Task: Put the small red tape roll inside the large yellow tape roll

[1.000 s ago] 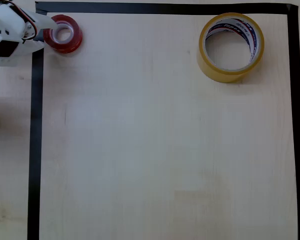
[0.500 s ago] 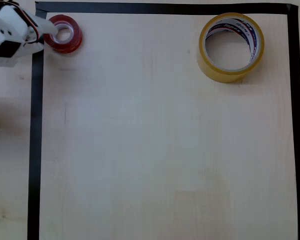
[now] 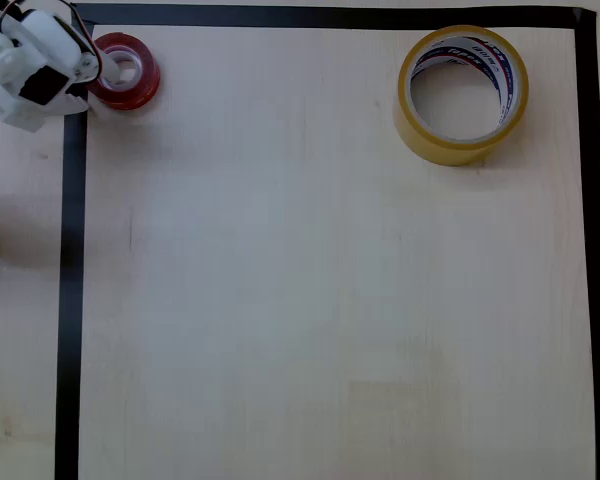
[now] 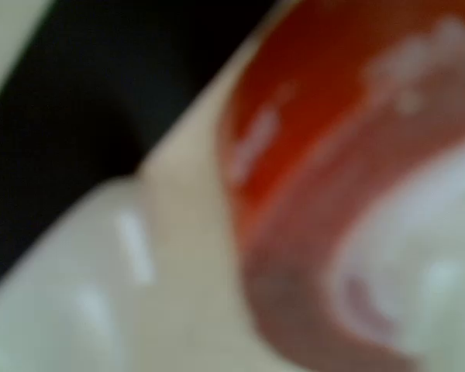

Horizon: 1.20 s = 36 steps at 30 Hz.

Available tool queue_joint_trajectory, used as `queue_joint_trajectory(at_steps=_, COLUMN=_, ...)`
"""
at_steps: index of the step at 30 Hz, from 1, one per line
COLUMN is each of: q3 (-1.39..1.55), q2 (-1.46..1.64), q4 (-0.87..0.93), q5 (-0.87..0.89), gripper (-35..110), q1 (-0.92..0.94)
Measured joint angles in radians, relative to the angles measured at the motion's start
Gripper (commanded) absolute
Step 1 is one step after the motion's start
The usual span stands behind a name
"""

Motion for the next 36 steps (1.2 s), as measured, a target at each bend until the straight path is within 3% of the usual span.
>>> queue_joint_trajectory(at_steps=16, q3=-0.061, q2=-0.046, q4=0.043, q5=-0.006, gripper=0, q1=0.0)
queue_joint_trajectory(at_steps=30, q3=-0.081, q2=0.232, q4=-0.069, q5=-0.054, gripper=0, q1=0.287)
queue_joint_trajectory(at_steps=36, q3=-0.094, q2=0.255, q4=-0.21, q5=-0.083, gripper=0, q1=0.342)
